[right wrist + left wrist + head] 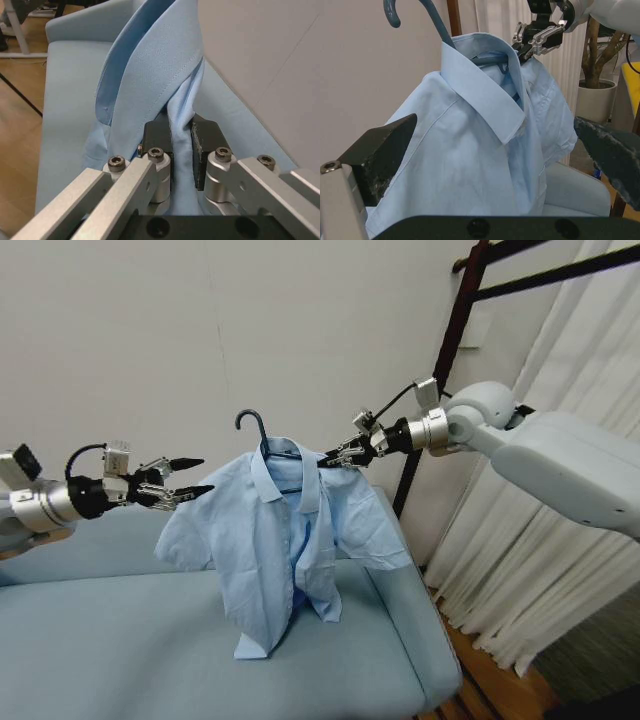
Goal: Pick up the clothes from the sofa and hang them on the clothes hanger.
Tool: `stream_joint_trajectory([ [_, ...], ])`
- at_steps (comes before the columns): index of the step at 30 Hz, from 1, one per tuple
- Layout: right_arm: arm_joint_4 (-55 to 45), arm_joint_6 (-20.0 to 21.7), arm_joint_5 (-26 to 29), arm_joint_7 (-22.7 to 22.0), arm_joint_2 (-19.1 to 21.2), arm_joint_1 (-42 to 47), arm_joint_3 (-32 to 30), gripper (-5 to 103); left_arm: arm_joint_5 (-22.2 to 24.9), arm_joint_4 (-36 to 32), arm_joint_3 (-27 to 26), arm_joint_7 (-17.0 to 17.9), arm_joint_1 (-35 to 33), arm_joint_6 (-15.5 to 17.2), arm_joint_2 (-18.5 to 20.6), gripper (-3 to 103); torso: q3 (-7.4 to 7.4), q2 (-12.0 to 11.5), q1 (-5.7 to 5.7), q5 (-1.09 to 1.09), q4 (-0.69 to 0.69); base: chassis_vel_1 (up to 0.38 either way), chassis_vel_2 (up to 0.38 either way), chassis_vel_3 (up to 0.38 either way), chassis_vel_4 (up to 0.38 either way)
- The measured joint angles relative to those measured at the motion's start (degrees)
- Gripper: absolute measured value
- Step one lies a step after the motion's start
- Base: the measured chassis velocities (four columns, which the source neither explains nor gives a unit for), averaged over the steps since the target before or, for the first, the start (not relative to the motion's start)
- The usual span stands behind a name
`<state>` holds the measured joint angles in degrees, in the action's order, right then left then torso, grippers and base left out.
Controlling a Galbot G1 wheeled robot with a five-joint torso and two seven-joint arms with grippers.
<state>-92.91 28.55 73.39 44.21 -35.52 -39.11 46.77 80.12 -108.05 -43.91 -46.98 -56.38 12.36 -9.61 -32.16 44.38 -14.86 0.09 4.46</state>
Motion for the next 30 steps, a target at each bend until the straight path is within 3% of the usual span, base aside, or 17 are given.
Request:
stream_joint_trajectory([
  [6, -4.29, 0.83, 4.53, -7.23, 3.33, 1.45, -2.28, 8, 0.07, -0.51, -0.3, 0.03, 0.06, -0.02, -0.29, 100, 0.0, 0.0, 0.0, 0.0, 0.0, 0.0, 0.0, 0.0, 0.0],
  [9, -9.27, 4.69, 9.08, -19.41, 5.46, 2.23, -5.37, 8, 0.06, -0.98, -0.59, 0.02, 0.03, -0.02, -0.94, 100, 0.0, 0.0, 0.0, 0.0, 0.01, 0.0, 0.0, 0.0, 0.0],
  [10, -9.27, 4.69, 9.08, -19.41, 5.46, 2.23, -5.37, 8, 0.06, -0.98, -0.59, 0.02, 0.03, -0.02, -0.94, 100, 0.0, 0.0, 0.0, 0.0, 0.01, 0.0, 0.0, 0.0, 0.0],
  [12, -12.38, 6.31, 12.16, -28.99, 6.01, 2.79, -6.98, 8, 0.02, -1.19, -0.81, 0.09, 0.03, -0.02, -1.35, 100, 0.0, 0.0, 0.0, 0.0, 0.02, 0.0, 0.0, 0.0, 0.0],
  [14, -18.01, 7.28, 21.01, -46.99, 6.02, 3.02, -8.8, 8, -0.09, -1.37, -1.23, 0.5, 0.04, -0.02, -2.12, 100, 0.0, 0.0, 0.0, 0.01, 0.01, 0.0, 0.0, 0.0, 0.0],
  [15, -19.61, 7.53, 24.62, -52.42, 5.8, 2.87, -9.36, 8, -0.12, -1.41, -1.34, 0.64, 0.05, -0.02, -2.36, 100, 0.0, 0.0, 0.0, 0.0, 0.0, 0.0, 0.0, 0.0, 0.0],
  [16, -19.61, 7.53, 24.62, -52.42, 5.8, 2.87, -9.36, 8, -0.12, -1.41, -1.34, 0.64, 0.05, -0.02, -2.36, 100, 0.0, 0.0, 0.0, 0.0, 0.0, 0.0, 0.0, 0.0, 0.0],
  [18, -22.06, 8.54, 31.06, -63.23, 5.41, 1.99, -10.66, 8, -0.22, -1.53, -1.54, 0.71, 0.05, -0.02, -2.79, 100, 0.0, 0.0, 0.0, -0.02, -0.03, 0.0, 0.0, 0.0, 0.0],
  [19, -24.1, 9.14, 35.53, -71.63, 5.39, 0.73, -11.63, 8, -0.33, -1.63, -1.73, 0.73, 0.06, -0.02, -3.2, 100, 0.0, 0.0, 0.0, -0.03, -0.03, 0.0, 0.0, 0.0, 0.0],
  [20, -25.18, 9.18, 37.51, -75.38, 5.75, -0.06, -12.08, 8, -0.36, -1.78, -1.88, 0.76, 0.08, -0.02, -3.5, 100, 0.0, 0.0, 0.0, -0.04, -0.03, 0.0, 0.0, 0.0, 0.0],
  [21, -25.18, 9.18, 37.51, -75.38, 5.75, -0.06, -12.08, 8, -0.36, -1.78, -1.88, 0.76, 0.08, -0.02, -3.5, 100, 0.0, 0.0, 0.0, -0.04, -0.03, 0.0, 0.0, 0.0, 0.0],
  [24, -27.07, 8.79, 41.47, -83.14, 8.12, -2.7, -12.76, 8, -0.46, -2.13, -2.26, 1.11, 0.14, 0.01, -4.65, 100, 0.0, 0.0, 0.0, 0.0, 0.01, 0.0, 0.0, 0.0, 0.0],
  [30, -24.94, 8.66, 45.74, -91.6, 11.3, -8.18, -12.23, 8, -1.25, -3.19, -3.8, 1.59, -0.39, 0.3, -7.32, 100, 0.01, 0.0, 0.0, 0.02, 0.03, 0.0, 0.0, 0.0, 0.0],
])
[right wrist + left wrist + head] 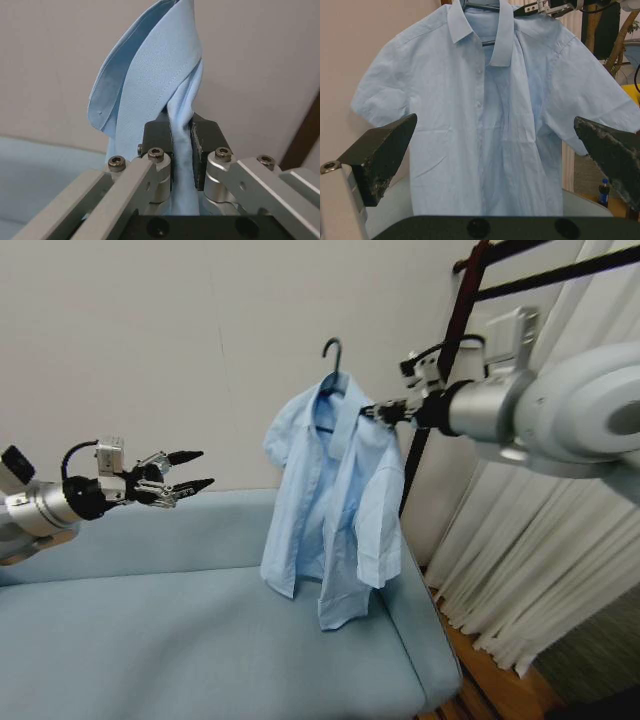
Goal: Pick up the clothes from the sofa and hang them on the clothes hanger.
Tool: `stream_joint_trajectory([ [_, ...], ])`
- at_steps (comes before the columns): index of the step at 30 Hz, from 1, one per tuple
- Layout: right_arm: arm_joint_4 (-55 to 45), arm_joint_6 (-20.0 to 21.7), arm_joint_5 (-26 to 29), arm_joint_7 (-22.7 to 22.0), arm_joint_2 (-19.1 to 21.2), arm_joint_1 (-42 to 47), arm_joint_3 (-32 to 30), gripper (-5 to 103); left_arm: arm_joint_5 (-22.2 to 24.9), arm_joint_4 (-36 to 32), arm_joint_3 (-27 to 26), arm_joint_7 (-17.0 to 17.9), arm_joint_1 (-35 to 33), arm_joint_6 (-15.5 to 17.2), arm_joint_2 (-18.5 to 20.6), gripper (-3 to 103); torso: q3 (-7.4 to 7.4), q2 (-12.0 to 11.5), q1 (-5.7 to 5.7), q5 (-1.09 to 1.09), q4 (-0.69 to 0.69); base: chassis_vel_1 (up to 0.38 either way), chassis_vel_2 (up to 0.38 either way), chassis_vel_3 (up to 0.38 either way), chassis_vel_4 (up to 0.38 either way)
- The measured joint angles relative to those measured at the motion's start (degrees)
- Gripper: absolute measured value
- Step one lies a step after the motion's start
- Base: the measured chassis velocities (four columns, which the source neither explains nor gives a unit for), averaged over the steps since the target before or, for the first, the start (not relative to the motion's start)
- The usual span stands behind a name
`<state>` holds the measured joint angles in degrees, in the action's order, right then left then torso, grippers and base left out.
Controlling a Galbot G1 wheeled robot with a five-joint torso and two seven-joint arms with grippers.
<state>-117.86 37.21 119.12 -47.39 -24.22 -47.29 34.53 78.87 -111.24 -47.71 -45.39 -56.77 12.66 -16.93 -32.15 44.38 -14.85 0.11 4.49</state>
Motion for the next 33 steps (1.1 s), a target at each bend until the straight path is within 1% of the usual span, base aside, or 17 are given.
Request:
stream_joint_trajectory([
  [3, 1.71, 0.27, 0.96, -1.81, 0.06, -2.41, 1.14, 8, -0.28, -0.67, -0.82, 0.44, -0.37, 0.34, -1.13, 100, -0.01, 0.0, 0.0, -0.01, -0.03, 0.0, 0.0, 0.0, 0.0],
  [4, 3.7, 0.84, 3.67, -4.07, -0.59, -5.74, 2.55, 8, -0.59, -1.25, -1.64, 0.9, -0.74, 0.73, -2.35, 100, -0.01, 0.0, 0.0, 0.0, -0.04, 0.0, 0.0, 0.0, 0.0],
  [5, 3.7, 0.84, 3.67, -4.07, -0.59, -5.74, 2.55, 8, -0.59, -1.25, -1.64, 0.9, -0.74, 0.73, -2.35, 100, -0.01, 0.0, 0.0, 0.0, -0.04, 0.0, 0.0, 0.0, 0.0],
  [7, 5.78, 1.19, 8.77, -7.65, -2.04, -10.52, 4.62, 8, -1.1, -1.88, -2.58, 1.43, -1.26, 1.08, -3.92, 100, -0.01, 0.0, -0.01, -0.02, -0.03, 0.0, 0.0, 0.0, 0.0],
  [8, 7.22, 1.31, 11.58, -9.55, -3.26, -14.63, 7.41, 8, -1.54, -2.25, -2.94, 1.76, -1.58, 1.25, -4.85, 100, -0.01, 0.0, -0.01, -0.02, -0.04, 0.0, 0.0, 0.0, 0.0],
  [9, 7.22, 1.31, 11.58, -9.55, -3.26, -14.63, 7.41, 8, -1.54, -2.25, -2.94, 1.76, -1.58, 1.25, -4.85, 100, -0.01, 0.0, -0.01, -0.02, -0.04, 0.0, 0.0, 0.0, 0.0],
  [12, 11.46, 0.47, 14.93, -13.94, -7.15, -26.92, 17.87, 8, -3.32, -2.8, -3.21, 4.09, -1.89, 1.56, -7.72, 100, -0.01, 0.0, -0.01, -0.05, -0.04, 0.0, 0.0, 0.0, 0.0],
  [14, 12.13, -0.03, 15.52, -14.99, -7.82, -28.67, 19.56, 8, -3.68, -2.79, -3.17, 4.72, -1.75, 1.56, -8.23, 100, -0.01, 0.0, 0.0, -0.06, -0.04, 0.0, 0.0, 0.0, 0.0],
  [15, 12.98, -0.73, 16.3, -16.47, -8.63, -30.82, 21.85, 8, -4.08, -2.75, -3.01, 5.47, -1.51, 1.56, -8.86, 100, -0.01, 0.0, -0.01, -0.06, -0.05, 0.0, 0.0, 0.0, 0.0],
  [17, 15.25, -3.6, 18.99, -21.88, -11.12, -36.3, 28.26, 8, -4.82, -2.35, -2.45, 6.92, -0.65, 1.54, -11.05, 100, -0.01, 0.0, -0.01, -0.03, -0.03, 0.0, 0.0, 0.0, 0.0],
  [19, 16.13, -6.1, 21.05, -25.67, -12.4, -39.16, 31.55, 8, -5.12, -1.92, -2.14, 6.96, -0.39, 1.41, -12.23, 100, -0.01, 0.0, -0.01, -0.01, -0.03, 0.0, 0.0, 0.0, 0.0],
  [20, 16.13, -6.1, 21.05, -25.67, -12.4, -39.16, 31.55, 8, -5.12, -1.92, -2.14, 6.96, -0.39, 1.41, -12.23, 100, -0.01, 0.0, -0.01, -0.01, -0.03, 0.0, 0.0, 0.0, 0.0],
  [22, 16.17, -9.05, 23.44, -28.75, -13.46, -41.61, 34.14, 8, -5.42, -1.3, -1.75, 6.73, -0.25, 1.15, -13.13, 100, -0.01, 0.0, -0.01, -0.01, -0.03, 0.0, 0.0, 0.0, 0.0],
  [24, 15.95, -11.82, 27.59, -31.62, -14.44, -44.87, 36.81, 8, -5.51, -0.61, -1.54, 6.2, -0.1, 0.94, -13.84, 100, -0.01, 0.0, -0.01, -0.03, -0.03, 0.0, 0.0, 0.0, 0.0],
  [26, 15.98, -12.91, 29.36, -32.63, -14.97, -46.49, 38.05, 8, -5.53, -0.33, -1.5, 5.95, -0.04, 0.87, -14.15, 100, -0.01, 0.0, -0.01, -0.03, -0.03, 0.0, 0.0, 0.0, 0.0],
  [29, 17.48, -15.45, 32.95, -34.76, -16.81, -51.48, 42.1, 8, -5.58, 0.7, -1.48, 5.14, 0.02, 0.62, -15.34, 100, 0.0, 0.0, 0.0, -0.04, -0.02, 0.0, 0.0, 0.0, 0.0],
  [33, 19.01, -16.54, 33.4, -35.14, -18.11, -53.07, 44.39, 8, -5.74, 1.29, -1.47, 4.78, 0.02, 0.53, -16.08, 100, 0.0, 0.0, 0.0, -0.03, -0.02, 0.0, 0.0, 0.0, 0.0],
])
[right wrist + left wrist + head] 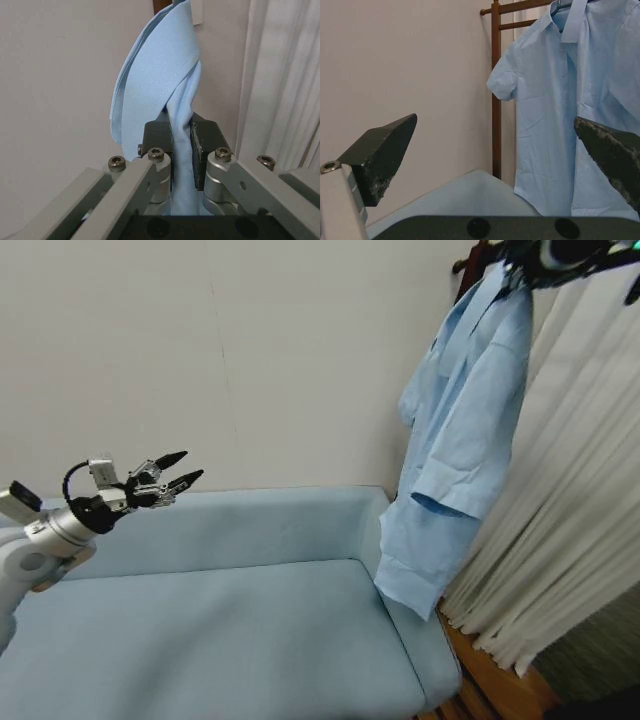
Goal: Pick up the clothes from the sofa and hang them on the clothes hanger.
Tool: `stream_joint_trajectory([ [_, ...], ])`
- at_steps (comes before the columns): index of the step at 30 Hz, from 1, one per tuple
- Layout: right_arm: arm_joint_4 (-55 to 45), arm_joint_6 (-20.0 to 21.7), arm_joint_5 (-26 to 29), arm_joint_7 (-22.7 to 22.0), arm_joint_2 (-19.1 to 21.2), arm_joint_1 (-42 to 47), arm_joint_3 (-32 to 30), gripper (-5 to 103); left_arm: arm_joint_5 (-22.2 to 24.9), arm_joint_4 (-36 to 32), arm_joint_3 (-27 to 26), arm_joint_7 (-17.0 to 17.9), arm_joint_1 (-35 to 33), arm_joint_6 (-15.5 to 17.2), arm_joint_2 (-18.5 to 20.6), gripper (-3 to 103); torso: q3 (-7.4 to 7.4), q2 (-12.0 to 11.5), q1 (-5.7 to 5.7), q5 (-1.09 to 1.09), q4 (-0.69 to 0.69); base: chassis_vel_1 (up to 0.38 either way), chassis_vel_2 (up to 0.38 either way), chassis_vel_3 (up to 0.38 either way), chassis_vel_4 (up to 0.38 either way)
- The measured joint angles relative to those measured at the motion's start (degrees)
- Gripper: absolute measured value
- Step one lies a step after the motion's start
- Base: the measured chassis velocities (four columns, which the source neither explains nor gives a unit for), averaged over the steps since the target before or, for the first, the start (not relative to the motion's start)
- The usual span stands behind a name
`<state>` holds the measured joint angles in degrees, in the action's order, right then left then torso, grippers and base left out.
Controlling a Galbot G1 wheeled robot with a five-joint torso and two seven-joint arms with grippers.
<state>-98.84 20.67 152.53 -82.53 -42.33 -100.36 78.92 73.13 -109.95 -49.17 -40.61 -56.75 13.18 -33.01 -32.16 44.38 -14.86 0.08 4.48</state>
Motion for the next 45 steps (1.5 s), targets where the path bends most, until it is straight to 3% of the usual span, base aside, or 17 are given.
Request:
stream_joint_trajectory([
  [14, 13.02, -1.7, -7.93, -2.42, -7.62, 6.03, 6.01, 8, -1.48, 1.06, 0.09, -0.51, -0.22, -0.24, -4.16, 100, -0.02, -0.01, 0.0, 0.0, -0.01, 0.0, 0.0, 0.0, 0.0],
  [35, 22.5, 1.35, -11.16, 1.41, -8.45, 8.55, 10.38, 8, -3.68, 0.52, -0.27, -0.86, -1.07, -0.48, -8.05, 100, 0.0, 0.0, 0.0, -0.01, -0.04, 0.0, 0.0, 0.0, 0.0],
  [40, 24.55, 1.66, -12.22, 1.99, -8.42, 10.33, 9.83, 8, -5.19, -0.39, -0.82, 1.23, -1.86, -0.44, -8.91, 100, 0.0, -0.01, 0.0, -0.01, -0.01, 0.0, 0.0, 0.0, 0.0],
  [45, 25.07, 1.85, -13.03, 2.47, -7.79, 11.64, 9.17, 8, -6.89, -2.46, -0.98, 7.42, -2.88, -0.18, -10.16, 100, 0.0, 0.0, 0.0, 0.02, -0.01, 0.0, 0.0, 0.0, 0.0],
])
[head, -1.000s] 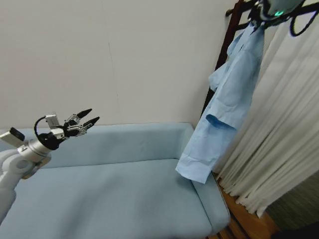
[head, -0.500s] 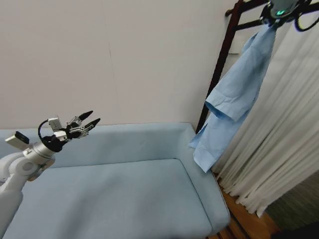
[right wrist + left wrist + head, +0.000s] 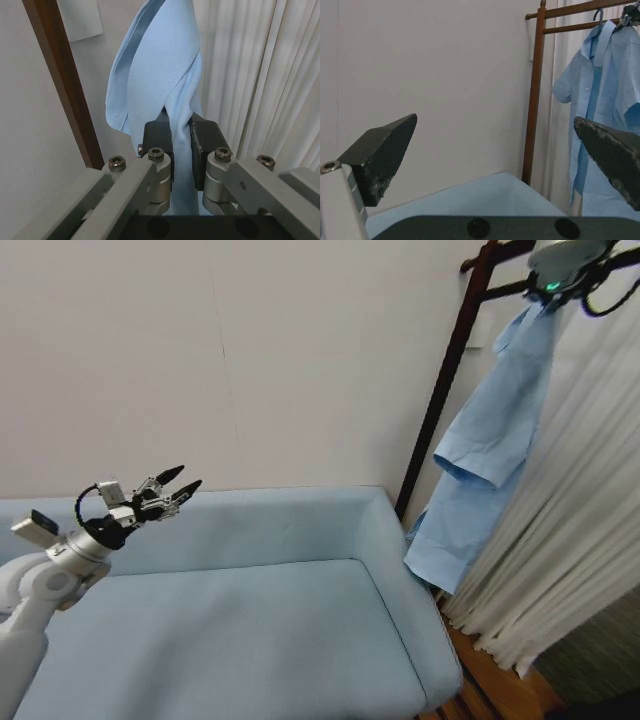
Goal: Pick up the clothes from the sofa and hang them on the clothes hanger.
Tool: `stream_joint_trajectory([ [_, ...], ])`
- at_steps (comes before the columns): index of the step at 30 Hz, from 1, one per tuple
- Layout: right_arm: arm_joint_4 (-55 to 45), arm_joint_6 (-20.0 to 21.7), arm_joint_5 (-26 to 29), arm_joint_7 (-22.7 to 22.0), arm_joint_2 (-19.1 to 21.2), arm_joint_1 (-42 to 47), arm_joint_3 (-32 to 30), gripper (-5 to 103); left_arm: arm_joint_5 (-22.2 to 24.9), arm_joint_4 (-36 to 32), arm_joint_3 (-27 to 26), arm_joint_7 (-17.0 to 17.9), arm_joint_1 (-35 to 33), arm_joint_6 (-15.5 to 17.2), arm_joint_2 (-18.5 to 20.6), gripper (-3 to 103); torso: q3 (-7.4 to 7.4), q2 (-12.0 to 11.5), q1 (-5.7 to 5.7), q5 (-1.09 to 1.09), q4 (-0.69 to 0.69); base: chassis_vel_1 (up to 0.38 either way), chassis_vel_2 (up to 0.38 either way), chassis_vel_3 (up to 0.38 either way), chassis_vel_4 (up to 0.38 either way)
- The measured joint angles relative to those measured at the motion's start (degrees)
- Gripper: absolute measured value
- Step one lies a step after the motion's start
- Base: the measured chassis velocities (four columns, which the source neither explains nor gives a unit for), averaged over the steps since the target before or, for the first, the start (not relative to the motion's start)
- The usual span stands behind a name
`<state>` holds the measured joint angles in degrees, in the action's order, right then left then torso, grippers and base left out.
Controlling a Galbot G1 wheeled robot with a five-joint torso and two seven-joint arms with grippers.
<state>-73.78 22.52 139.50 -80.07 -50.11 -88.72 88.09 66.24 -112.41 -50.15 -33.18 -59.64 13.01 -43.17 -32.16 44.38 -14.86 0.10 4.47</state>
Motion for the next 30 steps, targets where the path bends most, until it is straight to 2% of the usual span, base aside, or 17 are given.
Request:
stream_joint_trajectory([
  [12, 0.39, -1.69, 2.25, -2.1, -0.28, 2.01, -3.53, 8, -1.76, -0.25, 1.89, 0.42, 1.68, 0.48, -0.34, 100, 0.0, 0.0, 0.0, -0.02, -0.01, 0.0, 0.0, 0.0, 0.0],
  [30, 0.3, -3.94, 2.32, -3.96, 0.28, 4.64, -5.65, 8, -2.5, 2.67, 2.26, -2.8, 2.3, 0.08, -0.55, 100, -0.01, 0.0, 0.0, -0.01, -0.01, 0.0, 0.0, 0.0, 0.0],
])
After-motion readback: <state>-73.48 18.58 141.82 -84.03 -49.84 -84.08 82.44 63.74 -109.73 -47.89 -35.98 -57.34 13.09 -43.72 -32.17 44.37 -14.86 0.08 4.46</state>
